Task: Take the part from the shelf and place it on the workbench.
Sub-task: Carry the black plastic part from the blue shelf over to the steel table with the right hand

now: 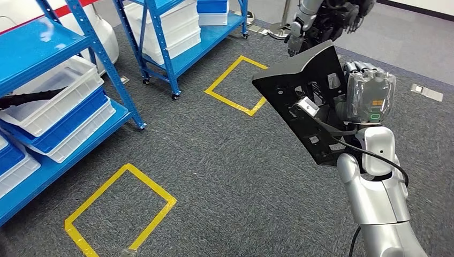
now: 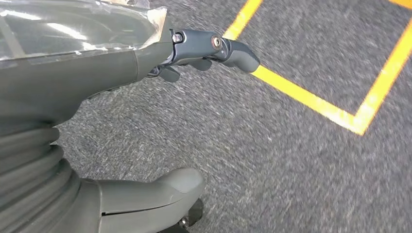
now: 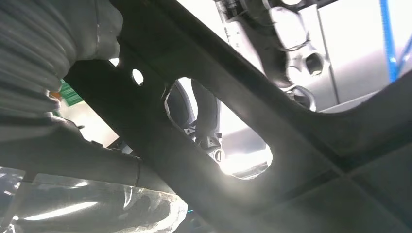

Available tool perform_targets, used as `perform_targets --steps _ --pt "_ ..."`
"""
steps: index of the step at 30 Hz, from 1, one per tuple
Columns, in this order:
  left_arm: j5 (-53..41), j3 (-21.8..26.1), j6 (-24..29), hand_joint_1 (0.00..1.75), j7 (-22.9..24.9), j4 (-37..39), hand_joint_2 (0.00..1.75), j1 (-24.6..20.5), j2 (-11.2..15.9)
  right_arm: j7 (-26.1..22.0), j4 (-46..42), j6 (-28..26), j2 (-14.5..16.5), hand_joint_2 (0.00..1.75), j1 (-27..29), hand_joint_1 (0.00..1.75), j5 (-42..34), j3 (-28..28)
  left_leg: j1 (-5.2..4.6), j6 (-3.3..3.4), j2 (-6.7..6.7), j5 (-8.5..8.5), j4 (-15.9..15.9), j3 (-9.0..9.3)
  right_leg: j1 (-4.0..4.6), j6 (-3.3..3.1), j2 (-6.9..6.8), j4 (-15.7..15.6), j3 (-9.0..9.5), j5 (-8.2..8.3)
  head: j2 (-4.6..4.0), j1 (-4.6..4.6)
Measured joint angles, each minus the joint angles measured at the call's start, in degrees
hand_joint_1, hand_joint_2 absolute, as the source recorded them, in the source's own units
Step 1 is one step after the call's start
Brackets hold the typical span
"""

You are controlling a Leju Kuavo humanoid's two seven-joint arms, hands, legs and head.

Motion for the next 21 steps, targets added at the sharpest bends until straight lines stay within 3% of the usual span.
perform_targets --steps 1,2,4,5,7,8,10,12,14,16,17,18,20,21 --pt "-0.1 0.0 0.0 0.0 0.0 0.0 1.75 0.0 0.0 0.0 -0.1 0.0 0.1 1.75 0.4 1.52 0.2 -0.1 0.0 0.08 -0.18 -0.29 2.0 -1.0 0.14 -0.08 0.84 0.0 -0.06 0.07 0.0 -0.09" --pt "-0.2 0.0 0.0 0.0 0.0 0.0 1.75 0.0 0.0 0.1 -0.3 0.0 0.1 1.75 0.8 1.52 0.3 -0.2 0.0 0.25 -0.26 0.63 1.7 -0.94 0.23 -0.1 1.67 0.0 -0.08 0.13 0.0 -0.11" --pt "-0.4 0.0 0.0 0.0 0.0 0.0 1.75 -0.1 0.0 0.1 -0.7 0.1 0.1 1.75 1.3 1.52 0.5 -0.5 0.02 0.8 -1.17 4.64 -4.3 1.83 0.31 0.01 3.38 0.0 -0.06 0.31 0.0 -0.16" --pt "-0.4 0.0 0.0 0.0 0.0 0.0 1.75 -0.1 0.0 0.1 -0.8 0.1 0.1 1.75 1.4 1.52 0.5 -0.7 0.11 1.17 -2.77 6.24 -8.0 3.56 0.32 0.23 4.12 0.1 -0.14 0.45 0.0 -0.17" --pt "-0.5 0.0 0.0 0.0 -0.1 0.0 1.75 -0.1 0.1 0.1 -1.0 0.1 0.1 1.75 1.2 1.52 0.5 -1.0 0.12 1.61 -5.27 7.66 -12.4 5.48 0.3 0.81 5.43 0.1 -0.53 0.81 0.0 0.01" --pt "-0.5 0.0 0.0 0.0 -0.1 0.0 1.75 -0.2 0.1 0.1 -1.1 0.2 0.1 1.75 1.3 1.52 0.5 -1.1 0.02 1.76 -5.77 7.62 -12.9 5.65 0.16 1.21 6.08 0.1 -0.81 1.06 0.0 0.07" --pt "-0.6 0.0 0.0 0.0 -0.2 0.0 1.75 -0.3 0.0 0.1 -1.2 0.2 0.1 1.75 1.5 1.52 0.6 -1.3 -0.2 2.15 -4.18 8.16 -13.5 5.82 -0.03 2.06 6.87 -0.2 -1.34 1.61 0.0 0.06" --pt "-0.7 0.0 0.0 0.0 -0.3 0.0 1.75 -0.4 0.0 0.1 -1.4 0.3 -0.1 1.75 1.5 1.52 0.6 -1.6 -0.17 2.78 -2.53 9.03 -14.6 6.21 0.33 2.33 3.93 1.3 -2.56 0.82 -0.01 0.42" --pt "-0.8 0.0 -0.1 0.0 -0.4 -0.1 1.75 -0.3 -0.1 0.1 -1.4 0.3 -0.2 1.75 1.4 1.52 0.6 -1.8 -0.39 3.13 -0.8 9.46 -15.1 6.28 0.51 2.01 0.1 7.6 -5.55 -2.3 0.0 0.95" --pt "-0.8 0.0 -0.1 0.0 -0.5 -0.1 1.75 -0.2 -0.1 0.0 -1.5 0.5 -0.2 1.75 1.7 1.52 0.7 -1.9 -0.57 3.18 1.11 9.5 -15.1 6.08 0.37 2.14 -0.77 15.0 -8.73 -5.23 0.0 1.24" --pt "-0.8 0.0 -0.2 0.0 -0.5 -0.1 1.75 -0.2 -0.1 0.0 -1.4 0.6 -0.3 1.75 1.9 1.52 0.8 -1.9 -0.58 3.17 2.0 9.49 -15.1 6.03 0.29 2.47 -0.88 16.5 -9.17 -5.66 0.0 1.33" --pt "-0.8 0.0 -0.2 0.0 -0.5 -0.1 1.75 -0.2 -0.1 0.0 -1.4 0.6 -0.3 1.75 2.0 1.52 0.8 -1.9 -0.58 3.11 2.9 9.45 -15.1 6.02 0.2 2.96 -1.15 15.4 -8.2 -5.19 0.0 1.48" --pt "-0.7 0.0 -0.8 0.0 -0.5 -0.1 1.75 -0.3 -0.1 0.0 -1.4 0.7 -0.4 1.75 2.0 1.52 0.9 -1.9 -0.65 2.79 4.5 9.24 -15.0 6.19 0.02 3.82 -3.41 7.4 -3.26 -2.94 0.0 1.76" --pt "-0.6 0.0 -1.6 0.0 -0.5 -0.1 1.75 -0.3 -0.1 -0.1 -1.4 0.7 -0.3 1.75 1.9 1.52 0.9 -1.9 -0.85 2.47 5.21 9.03 -14.9 6.18 0.18 3.85 -4.69 3.4 -0.74 -1.92 0.0 1.96"
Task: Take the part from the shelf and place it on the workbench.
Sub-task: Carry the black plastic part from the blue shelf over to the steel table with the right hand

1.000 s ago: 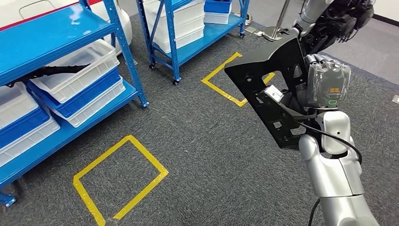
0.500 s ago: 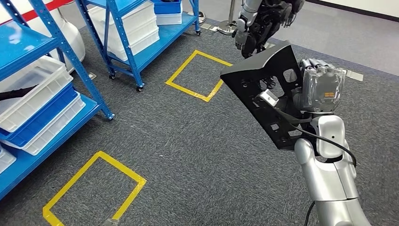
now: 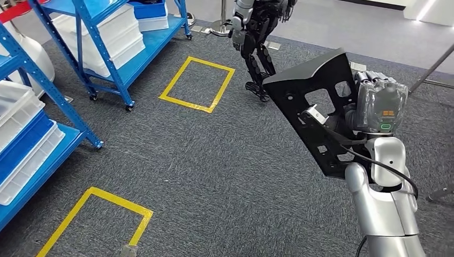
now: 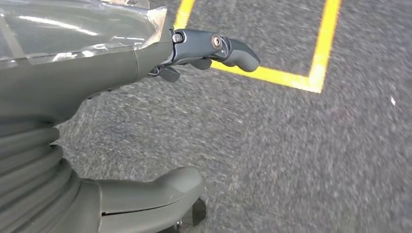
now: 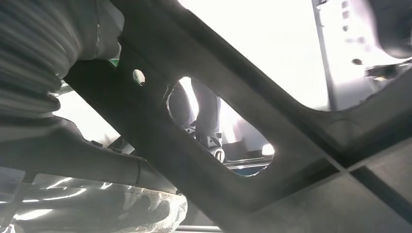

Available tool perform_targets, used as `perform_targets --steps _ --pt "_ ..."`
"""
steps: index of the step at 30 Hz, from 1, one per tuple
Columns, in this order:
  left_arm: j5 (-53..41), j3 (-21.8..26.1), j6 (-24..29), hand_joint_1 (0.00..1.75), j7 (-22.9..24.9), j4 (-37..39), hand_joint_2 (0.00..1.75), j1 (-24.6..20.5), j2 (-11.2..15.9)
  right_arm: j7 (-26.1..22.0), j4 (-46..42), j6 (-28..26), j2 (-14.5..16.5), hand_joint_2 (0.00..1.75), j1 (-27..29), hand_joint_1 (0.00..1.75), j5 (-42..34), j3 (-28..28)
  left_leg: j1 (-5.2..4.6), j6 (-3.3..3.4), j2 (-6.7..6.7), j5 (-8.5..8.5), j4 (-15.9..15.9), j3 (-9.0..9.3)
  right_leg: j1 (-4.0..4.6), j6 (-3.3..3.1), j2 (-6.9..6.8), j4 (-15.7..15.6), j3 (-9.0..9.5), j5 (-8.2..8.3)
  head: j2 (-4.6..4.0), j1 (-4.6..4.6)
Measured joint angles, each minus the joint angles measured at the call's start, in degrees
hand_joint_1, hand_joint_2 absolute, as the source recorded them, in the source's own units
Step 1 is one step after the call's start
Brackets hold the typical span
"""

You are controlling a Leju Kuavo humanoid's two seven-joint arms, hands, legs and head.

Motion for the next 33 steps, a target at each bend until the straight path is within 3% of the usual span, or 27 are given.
perform_targets --steps 2,4,6,8,9,10,11,12,13,15,17,19,20,22,24,26,27,28,30,32,33 --pt "0.2 0.0 -1.9 0.0 -0.2 0.0 1.75 0.0 0.0 -0.1 0.0 0.0 0.0 1.75 -0.2 1.52 0.0 0.0 -0.44 -0.56 1.16 -0.33 0.2 0.05 0.39 -0.78 -1.13 -3.7 2.06 0.76 0.0 -0.13" --pt "0.3 0.0 -2.8 0.0 -0.6 0.0 1.75 0.0 0.0 -0.1 0.0 0.1 -0.1 1.75 -0.2 1.52 0.0 0.0 -0.43 -1.05 2.31 -0.58 0.3 0.16 0.4 -1.87 0.37 -3.8 1.78 1.0 0.0 -0.56" --pt "0.4 0.0 -3.0 0.0 -0.9 0.0 1.75 -0.1 0.0 -0.2 0.0 0.1 -0.1 1.75 -0.3 1.52 0.0 0.0 0.04 -1.65 0.47 -2.16 2.1 -0.38 0.06 -2.81 1.74 -3.9 1.71 1.23 0.0 -0.92" --pt "0.4 0.0 -3.0 0.0 -1.1 0.0 1.75 0.1 0.0 -0.3 0.0 0.1 0.0 1.75 -0.5 1.52 0.1 0.0 0.37 -2.06 -3.49 -6.07 8.4 -3.04 -0.1 -3.55 2.96 -4.0 1.68 1.4 0.0 -1.4" --pt "0.4 0.0 -3.0 0.0 -1.1 0.0 1.75 0.2 0.0 -0.3 0.0 0.1 0.1 1.75 -0.5 1.52 0.2 0.0 0.41 -2.12 -4.68 -8.05 12.6 -5.0 0.0 -3.83 3.61 -4.0 1.64 1.47 0.0 -1.57" --pt "0.4 0.0 -3.0 0.0 -1.1 0.0 1.75 0.3 0.0 -0.3 0.1 0.1 0.2 1.75 -0.4 1.52 0.2 0.0 0.4 -2.12 -5.24 -9.3 16.1 -6.75 0.11 -3.94 4.38 -4.0 1.59 1.51 0.0 -1.69" --pt "0.4 0.0 -2.9 0.0 -1.2 0.0 1.75 0.3 0.0 -0.3 0.1 0.2 0.2 1.75 -0.4 1.52 0.2 0.0 0.4 -2.04 -5.44 -9.39 17.8 -7.74 0.21 -3.98 5.2 -3.9 1.56 1.54 0.0 -1.77" --pt "0.4 0.1 -2.8 0.0 -1.2 0.0 1.75 0.3 0.0 -0.3 0.2 0.2 0.2 1.75 -0.4 1.52 0.2 0.0 0.4 -1.88 -5.55 -8.29 17.3 -7.66 0.28 -4.02 6.02 -3.9 1.55 1.58 0.0 -1.81" --pt "0.4 0.1 -2.7 0.0 -1.3 0.0 1.75 0.3 0.0 -0.3 0.2 0.2 0.2 1.75 -0.5 1.52 0.2 0.0 0.4 -1.64 -5.86 -6.29 14.6 -6.51 0.32 -4.0 6.82 -3.8 1.56 1.59 0.0 -1.85" --pt "0.4 0.1 -2.6 0.0 -1.5 0.0 1.75 0.3 0.0 -0.4 0.2 0.2 0.3 1.75 -0.7 1.52 0.2 0.0 0.52 -1.04 -8.3 -2.21 6.7 -2.89 0.46 -3.88 8.31 -3.6 1.47 1.65 0.0 -1.91" --pt "0.4 0.2 -2.6 0.0 -1.7 0.0 1.75 0.3 0.0 -0.5 0.3 0.3 0.2 1.75 -1.0 1.52 0.2 0.0 0.54 -0.75 -10.25 -0.78 2.2 -0.9 0.44 -3.41 9.62 -3.4 1.04 1.93 0.0 -1.8" --pt "0.5 0.4 -2.6 0.0 -1.8 0.0 1.75 0.3 0.0 -0.5 0.4 0.3 0.1 1.75 -1.1 1.52 0.2 0.0 0.36 -0.54 -9.4 -0.72 1.5 -0.71 0.32 -2.54 11.02 -3.7 0.52 2.49 0.01 -1.73" --pt "0.5 0.5 -2.6 0.0 -1.8 0.0 1.75 0.3 0.0 -0.5 0.4 0.3 0.0 1.75 -1.1 1.52 0.2 0.0 0.34 -0.27 -8.58 -0.38 1.1 -0.58 0.34 -2.2 10.99 -3.7 0.21 2.56 0.01 -1.76" --pt "0.6 0.6 -2.6 0.0 -1.9 0.0 1.75 0.1 -0.1 -0.6 0.5 0.3 -0.2 1.75 -1.3 1.52 0.1 0.0 0.43 0.35 -6.89 0.37 0.1 -0.24 0.71 -2.13 8.55 -0.9 -1.51 1.16 0.0 -1.49" --pt "0.6 0.6 -2.6 0.0 -2.0 0.0 1.75 0.2 -0.1 -0.6 0.6 0.3 -0.2 1.75 -1.5 1.52 0.1 0.0 0.28 0.64 -5.31 0.65 -0.3 -0.24 0.81 -2.57 5.14 6.3 -4.97 -2.03 0.0 -1.05" --pt "0.7 0.6 -2.7 0.0 -2.0 0.0 1.75 0.3 -0.1 -0.6 0.8 0.3 -0.2 1.75 -1.2 1.52 0.1 0.1 0.11 0.69 -3.58 0.65 -0.3 -0.41 0.61 -2.32 4.06 12.3 -7.66 -3.92 0.0 -0.7" --pt "0.7 0.6 -2.8 0.0 -2.0 0.0 1.75 0.3 -0.1 -0.6 0.9 0.3 -0.3 1.75 -1.0 1.52 0.1 0.1 0.07 0.64 -2.75 0.62 -0.2 -0.45 0.48 -1.92 3.79 12.1 -7.37 -3.65 0.0 -0.59" --pt "0.7 0.6 -3.0 0.0 -2.0 0.0 1.75 0.2 -0.2 -0.6 1.0 0.3 -0.4 1.75 -0.8 1.52 0.1 0.1 0.06 0.57 -1.96 0.57 -0.2 -0.43 0.32 -1.43 3.4 9.8 -5.95 -2.69 0.0 -0.44" --pt "0.6 0.6 -3.2 0.0 -2.1 0.0 1.75 0.2 -0.2 -0.6 1.0 0.3 -0.5 1.75 -0.7 1.52 0.0 0.0 -0.06 0.17 -0.6 0.3 -0.1 -0.26 0.17 -0.79 0.83 1.0 -0.87 -0.13 0.0 -0.19" --pt "0.4 0.6 -3.2 0.0 -2.1 0.0 1.75 0.1 -0.3 -0.6 1.0 0.3 -0.6 1.75 -0.8 1.52 -0.1 0.0 -0.35 -0.39 0.55 -0.03 0.0 -0.11 0.52 -1.16 -0.84 -4.0 1.93 1.12 0.0 -0.13" --pt "0.4 0.6 -3.2 0.0 -2.1 0.0 1.75 0.1 -0.3 -0.6 1.0 0.3 -0.6 1.75 -0.8 1.52 -0.1 0.0 -0.46 -0.61 1.09 -0.11 0.1 -0.05 0.79 -1.55 -0.51 -4.2 1.94 1.16 0.0 -0.21"
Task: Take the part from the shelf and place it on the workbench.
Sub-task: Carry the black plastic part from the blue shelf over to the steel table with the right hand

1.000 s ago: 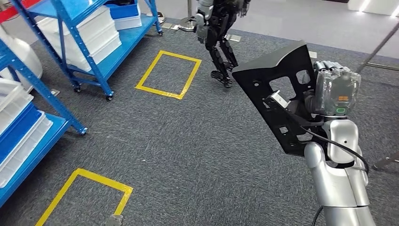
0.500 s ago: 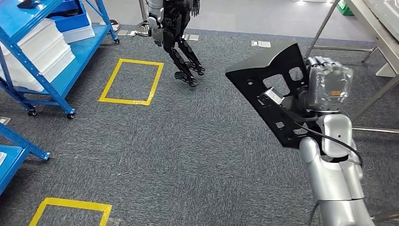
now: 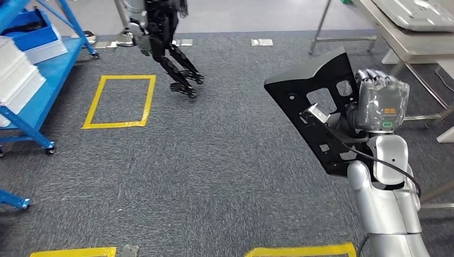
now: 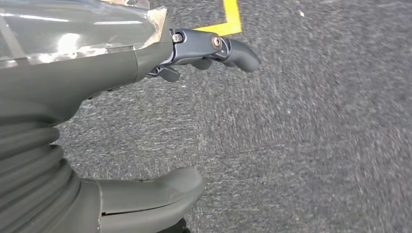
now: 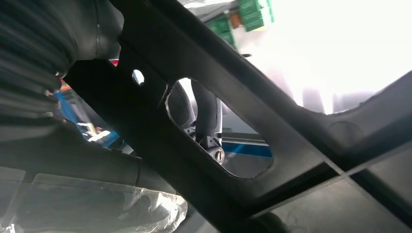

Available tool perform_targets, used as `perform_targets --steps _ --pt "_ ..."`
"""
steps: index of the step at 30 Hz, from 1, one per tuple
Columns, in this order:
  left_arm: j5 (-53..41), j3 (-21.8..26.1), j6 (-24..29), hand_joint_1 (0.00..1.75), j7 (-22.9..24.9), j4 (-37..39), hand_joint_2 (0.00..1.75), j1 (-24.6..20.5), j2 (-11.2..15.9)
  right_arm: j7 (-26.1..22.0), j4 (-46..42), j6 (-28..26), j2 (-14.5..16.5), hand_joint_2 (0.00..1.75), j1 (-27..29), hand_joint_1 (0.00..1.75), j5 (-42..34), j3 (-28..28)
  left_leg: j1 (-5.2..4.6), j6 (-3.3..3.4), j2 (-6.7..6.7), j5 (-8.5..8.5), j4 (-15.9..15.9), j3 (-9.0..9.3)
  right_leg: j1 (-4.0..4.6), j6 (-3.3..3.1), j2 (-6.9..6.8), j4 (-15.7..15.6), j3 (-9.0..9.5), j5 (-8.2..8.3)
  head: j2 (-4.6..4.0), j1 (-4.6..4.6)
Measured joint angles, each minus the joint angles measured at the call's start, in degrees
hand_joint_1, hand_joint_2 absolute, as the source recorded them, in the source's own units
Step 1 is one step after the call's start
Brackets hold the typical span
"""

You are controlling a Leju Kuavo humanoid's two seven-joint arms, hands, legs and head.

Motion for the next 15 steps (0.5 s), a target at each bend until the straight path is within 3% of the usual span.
perform_targets --steps 1,2,4,6,8,9,10,11,13,15 --pt "0.0 0.0 0.0 0.0 0.0 0.0 1.75 0.0 -0.1 0.0 0.0 0.0 -0.1 1.75 0.0 1.52 0.0 0.0 0.03 -0.25 0.63 -0.05 0.0 0.13 0.12 -0.34 0.85 -0.1 -0.12 0.19 0.0 -0.1" --pt "-0.1 0.0 0.0 0.0 0.0 0.0 1.75 -0.1 -0.1 0.0 0.0 0.0 -0.2 1.75 0.0 1.52 -0.1 0.0 0.2 -0.6 0.42 -0.3 0.1 0.17 -0.2 -0.66 1.53 -0.2 -0.13 0.33 0.0 -0.21" --pt "-0.1 0.0 0.0 0.0 0.0 0.0 1.75 -0.2 -0.2 0.0 -0.2 0.0 -0.4 1.75 -0.2 1.52 -0.1 0.0 0.63 -1.24 -2.36 -2.39 2.7 -0.76 -0.78 -1.47 2.75 -0.4 -0.06 0.62 0.0 -0.52" --pt "-0.1 0.0 0.0 0.0 0.0 0.0 1.75 -0.1 -0.2 0.0 -0.2 0.0 -0.3 1.75 -0.3 1.52 -0.1 0.0 0.84 -1.5 -5.74 -6.64 10.3 -4.05 -0.91 -2.11 3.94 -0.5 -0.13 0.82 0.0 -0.98" --pt "-0.1 0.0 0.0 0.0 0.0 0.0 1.75 0.0 -0.3 0.0 -0.2 0.0 -0.2 1.75 -0.2 1.52 -0.1 0.0 0.83 -1.51 -6.53 -9.34 17.7 -7.61 -0.67 -2.36 5.43 -0.5 -0.27 0.97 0.0 -1.26" --pt "-0.1 0.0 0.0 0.0 0.0 0.0 1.75 0.1 -0.3 0.0 -0.2 0.0 -0.2 1.75 -0.1 1.52 -0.1 0.0 0.84 -1.41 -6.59 -8.99 18.6 -8.18 -0.59 -2.43 6.23 -0.5 -0.3 1.05 0.0 -1.33" --pt "-0.1 0.0 0.1 0.0 0.0 0.0 1.75 0.1 -0.3 0.0 -0.2 0.0 -0.2 1.75 -0.1 1.52 -0.1 0.0 0.84 -1.23 -6.71 -7.55 17.1 -7.63 -0.55 -2.42 7.07 -0.5 -0.3 1.14 0.0 -1.38" --pt "-0.1 0.0 0.1 0.0 0.0 0.0 1.75 0.0 -0.3 0.0 -0.2 0.0 -0.2 1.75 -0.2 1.52 -0.2 0.0 0.85 -0.99 -7.21 -5.45 13.8 -6.11 -0.55 -2.35 7.88 -0.5 -0.29 1.24 0.0 -1.45" --pt "-0.1 0.0 0.3 0.0 0.0 0.0 1.75 0.0 -0.2 -0.3 0.0 0.1 -0.2 1.75 -0.6 1.52 -0.7 0.0 0.92 -0.46 -9.99 -1.79 5.6 -2.41 -0.42 -2.04 9.36 -0.3 -0.5 1.47 0.0 -1.6" --pt "0.0 0.1 0.6 0.0 0.2 0.0 1.75 0.0 -0.2 -0.8 0.5 0.2 -0.3 1.75 -1.4 1.52 -1.5 0.0 0.81 -0.14 -11.45 -0.66 1.6 -0.74 -0.3 -1.47 10.72 -0.1 -1.17 1.83 0.01 -1.65"
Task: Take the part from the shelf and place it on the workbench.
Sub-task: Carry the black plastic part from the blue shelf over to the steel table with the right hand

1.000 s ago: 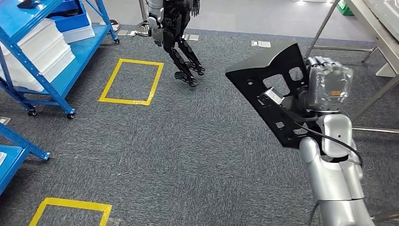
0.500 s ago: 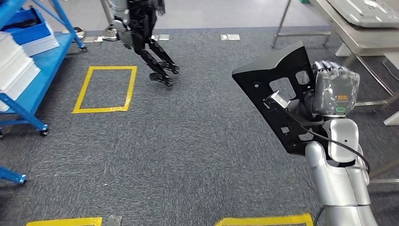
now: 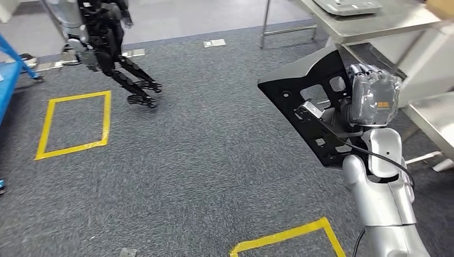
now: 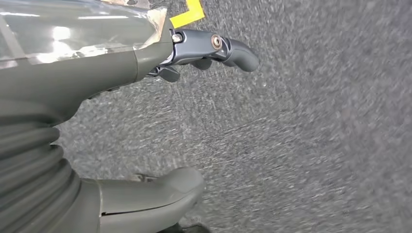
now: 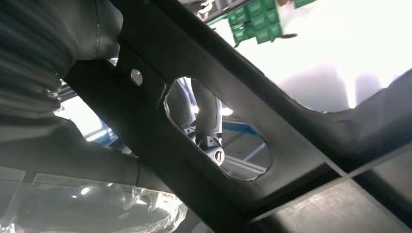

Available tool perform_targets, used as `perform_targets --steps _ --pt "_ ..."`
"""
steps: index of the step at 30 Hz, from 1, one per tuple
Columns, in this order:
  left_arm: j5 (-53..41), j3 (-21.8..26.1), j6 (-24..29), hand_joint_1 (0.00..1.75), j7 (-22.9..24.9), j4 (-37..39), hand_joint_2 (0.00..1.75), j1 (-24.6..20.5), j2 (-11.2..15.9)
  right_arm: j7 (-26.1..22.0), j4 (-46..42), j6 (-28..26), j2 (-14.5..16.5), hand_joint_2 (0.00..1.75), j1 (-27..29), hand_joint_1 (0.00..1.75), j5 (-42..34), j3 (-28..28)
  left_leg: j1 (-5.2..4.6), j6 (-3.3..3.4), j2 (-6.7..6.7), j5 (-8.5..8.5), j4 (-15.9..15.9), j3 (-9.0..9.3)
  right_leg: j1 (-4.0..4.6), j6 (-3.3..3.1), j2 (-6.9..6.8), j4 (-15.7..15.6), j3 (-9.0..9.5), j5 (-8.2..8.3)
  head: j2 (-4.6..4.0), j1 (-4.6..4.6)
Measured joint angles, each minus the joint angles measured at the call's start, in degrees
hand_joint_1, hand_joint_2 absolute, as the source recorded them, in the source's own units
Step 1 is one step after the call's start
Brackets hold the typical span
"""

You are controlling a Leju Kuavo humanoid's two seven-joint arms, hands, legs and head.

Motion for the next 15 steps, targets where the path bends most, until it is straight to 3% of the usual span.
perform_targets --steps 2,4,6,8,9,10,12,14,15 --pt "0.2 0.0 0.1 0.0 0.1 0.0 1.75 -0.1 -0.1 -0.3 0.6 0.0 -0.1 1.75 -0.6 1.52 -0.6 0.0 -0.14 0.46 1.42 0.29 -0.6 0.1 0.01 0.71 0.98 0.0 -0.78 0.44 0.01 0.09" --pt "0.4 0.1 0.4 0.0 0.1 0.0 1.75 -0.2 -0.2 -0.6 1.3 -0.1 -0.3 1.75 -1.3 1.52 -1.2 0.0 -0.15 1.24 2.94 0.97 -1.3 0.2 0.21 0.88 -1.47 2.0 -2.29 -0.57 0.01 0.43" --pt "0.4 0.2 0.7 0.0 0.2 0.0 1.75 -0.1 -0.3 -1.1 2.4 -0.5 -0.5 1.75 -2.3 1.52 -2.1 0.1 -0.31 1.68 4.54 1.34 -1.6 0.11 0.29 0.61 -5.04 8.0 -5.26 -3.55 0.0 0.93" --pt "0.5 0.3 1.0 0.0 0.2 0.0 1.75 0.0 -0.3 -1.6 4.0 -1.0 -0.8 1.75 -2.9 1.52 -3.0 0.1 -0.45 1.73 6.11 1.36 -1.6 -0.11 0.1 0.77 -6.08 15.1 -8.31 -6.26 0.0 1.27" --pt "0.5 0.4 1.1 0.0 0.2 0.0 1.75 0.1 -0.3 -1.9 4.9 -1.2 -1.0 1.75 -3.1 1.52 -3.5 0.2 -0.47 1.71 6.94 1.35 -1.6 -0.19 -0.02 1.09 -6.27 16.7 -8.82 -6.76 0.0 1.42" --pt "0.5 0.4 1.2 0.0 0.2 0.0 1.75 0.1 -0.3 -2.1 5.5 -1.3 -1.1 1.75 -3.2 1.52 -3.7 0.2 -0.47 1.66 7.71 1.32 -1.6 -0.22 -0.14 1.56 -6.52 15.7 -7.96 -6.33 0.0 1.62" --pt "0.5 0.5 1.3 0.0 0.2 0.0 1.75 0.0 -0.3 -2.3 6.4 -1.5 -1.3 1.75 -3.6 1.52 -4.0 0.2 -0.5 1.37 9.29 1.13 -1.5 -0.19 -0.35 2.49 -8.35 8.2 -3.38 -4.05 -0.01 2.03" --pt "0.5 0.5 1.4 0.0 0.2 0.0 1.75 0.0 -0.3 -2.5 7.1 -1.7 -1.3 1.75 -4.6 1.52 -4.3 0.4 -0.82 0.75 10.67 0.74 -1.1 -0.29 0.03 2.45 -10.58 1.8 0.41 -2.44 -0.01 2.3" --pt "0.5 0.6 1.5 0.0 0.2 0.0 1.75 0.0 -0.3 -2.5 7.5 -1.9 -1.4 1.75 -5.0 1.52 -4.4 0.5 -0.99 0.48 11.28 0.59 -0.9 -0.29 0.29 2.13 -10.96 0.7 0.98 -2.23 -0.01 2.29"
